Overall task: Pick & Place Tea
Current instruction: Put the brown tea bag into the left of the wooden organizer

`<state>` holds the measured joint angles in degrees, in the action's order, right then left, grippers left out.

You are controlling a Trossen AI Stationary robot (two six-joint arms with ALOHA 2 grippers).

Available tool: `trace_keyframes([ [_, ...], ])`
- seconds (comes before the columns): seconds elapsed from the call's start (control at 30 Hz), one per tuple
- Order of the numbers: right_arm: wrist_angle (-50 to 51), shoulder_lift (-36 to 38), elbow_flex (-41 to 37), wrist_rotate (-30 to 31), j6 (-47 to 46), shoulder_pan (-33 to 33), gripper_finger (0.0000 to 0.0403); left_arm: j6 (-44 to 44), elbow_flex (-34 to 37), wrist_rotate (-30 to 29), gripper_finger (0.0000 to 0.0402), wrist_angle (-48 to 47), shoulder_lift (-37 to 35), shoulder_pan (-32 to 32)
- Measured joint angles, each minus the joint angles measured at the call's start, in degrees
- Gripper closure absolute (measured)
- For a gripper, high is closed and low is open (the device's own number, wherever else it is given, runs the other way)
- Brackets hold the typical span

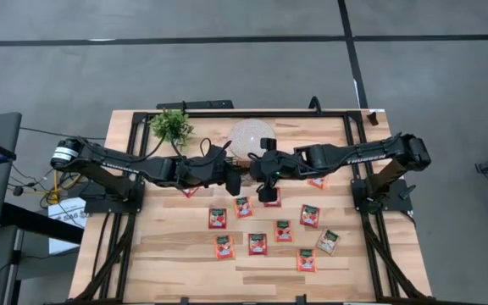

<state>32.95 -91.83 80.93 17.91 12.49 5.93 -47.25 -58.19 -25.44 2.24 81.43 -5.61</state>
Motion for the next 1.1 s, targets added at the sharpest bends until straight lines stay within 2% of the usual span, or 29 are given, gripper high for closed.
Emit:
trace_keyframes([
  [0.47, 0.90, 0.00, 0.01, 0.09, 0.00, 0.00, 0.0402, 1.68, -0.04, -2.61, 0.0401, -3.72, 0.02, -0.04],
  [0.8, 11.87, 2.20, -0.04, 0.09, -2.99, -1.58, 0.0359, 3.08, 0.04, -8.12, 0.0401, -13.27, 0.02, -0.02],
  [0.93, 15.09, 5.02, -0.04, 0.05, -3.67, -3.07, 0.0358, 4.44, 0.25, -11.01, 0.0401, -16.47, 0.02, 0.00],
  [1.1, 17.57, 8.54, -0.04, -0.12, -4.59, -4.23, 0.0369, 7.07, 3.96, -14.20, 0.0401, -14.34, 0.02, 0.01],
])
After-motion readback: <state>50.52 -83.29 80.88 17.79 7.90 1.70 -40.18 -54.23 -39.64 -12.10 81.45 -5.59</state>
